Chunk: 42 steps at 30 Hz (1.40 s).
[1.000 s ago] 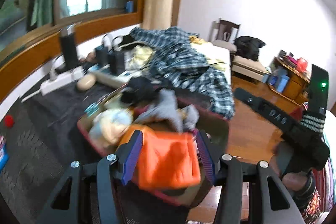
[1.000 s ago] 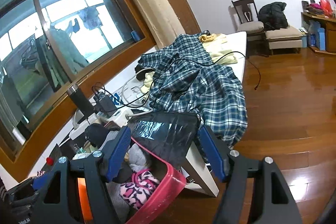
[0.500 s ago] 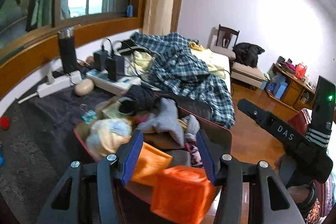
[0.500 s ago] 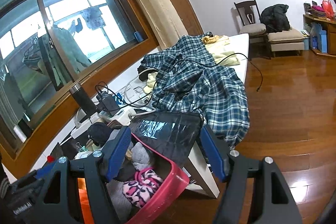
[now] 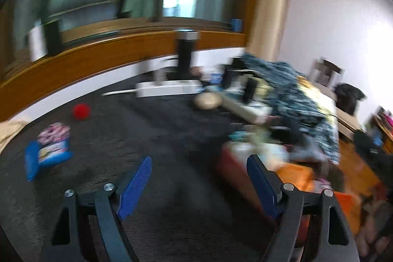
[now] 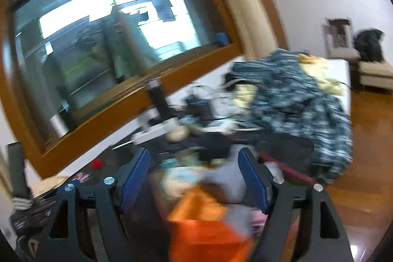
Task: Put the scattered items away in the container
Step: 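Move both open tools back to the remaining items on the table, then grasp the blue wrapper packet with the left tool while the right tool grasps the leopard fabric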
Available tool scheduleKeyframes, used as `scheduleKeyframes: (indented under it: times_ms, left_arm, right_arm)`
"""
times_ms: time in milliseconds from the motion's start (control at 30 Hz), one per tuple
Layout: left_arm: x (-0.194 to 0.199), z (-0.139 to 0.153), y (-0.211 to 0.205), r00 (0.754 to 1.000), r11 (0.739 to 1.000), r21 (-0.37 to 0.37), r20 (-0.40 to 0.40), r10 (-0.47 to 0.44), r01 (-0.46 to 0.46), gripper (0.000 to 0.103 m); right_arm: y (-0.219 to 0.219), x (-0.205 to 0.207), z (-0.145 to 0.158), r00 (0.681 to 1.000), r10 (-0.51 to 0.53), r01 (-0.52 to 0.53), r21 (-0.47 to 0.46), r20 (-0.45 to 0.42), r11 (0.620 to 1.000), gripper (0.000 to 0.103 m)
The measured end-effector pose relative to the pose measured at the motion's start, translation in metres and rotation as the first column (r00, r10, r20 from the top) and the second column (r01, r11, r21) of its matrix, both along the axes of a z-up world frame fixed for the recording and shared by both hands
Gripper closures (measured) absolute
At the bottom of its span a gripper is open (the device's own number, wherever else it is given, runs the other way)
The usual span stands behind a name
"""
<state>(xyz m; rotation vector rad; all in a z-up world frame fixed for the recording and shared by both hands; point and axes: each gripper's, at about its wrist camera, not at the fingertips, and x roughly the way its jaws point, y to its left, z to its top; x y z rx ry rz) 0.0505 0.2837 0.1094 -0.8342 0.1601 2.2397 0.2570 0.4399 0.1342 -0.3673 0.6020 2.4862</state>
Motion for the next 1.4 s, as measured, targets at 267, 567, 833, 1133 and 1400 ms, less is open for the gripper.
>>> scheduleKeyframes:
  times_ms: [267,567,833,1133,1400]
  left_arm:
    - [-0.093,-0.031,-0.112,0.941,0.945,-0.031,0.088,0.327,-0.326,0.021]
    - [-0.174,-0.068,-0.193,0.838,0.860,-0.060,0.203,0.507,-0.507,0.021]
    - [-0.222,-0.091,-0.200,0.798,0.844,-0.025,0.311,0.516,-0.536,0.021]
    - [-0.246,-0.106,-0.197,0.776,0.834,-0.021,0.351,0.523,-0.552,0.031]
    - [-0.235,-0.102,-0.201,0.778,0.831,-0.031,0.335,0.532,-0.555,0.057]
  right_arm:
    - [-0.077,-0.092,0.002,0.963,0.264,-0.266,0.040,0.053,0.963,0.025]
    - [-0.119,-0.158,-0.029,0.908,0.392,-0.396,-0.007,0.145,0.918,0.025]
    - [-0.110,-0.177,-0.047,0.905,0.387,-0.384,-0.049,0.176,0.922,0.025]
    - [-0.104,-0.187,-0.057,0.903,0.381,-0.375,-0.071,0.199,0.924,0.025]
    - [-0.111,-0.191,-0.056,0.894,0.393,-0.390,-0.058,0.215,0.919,0.025]
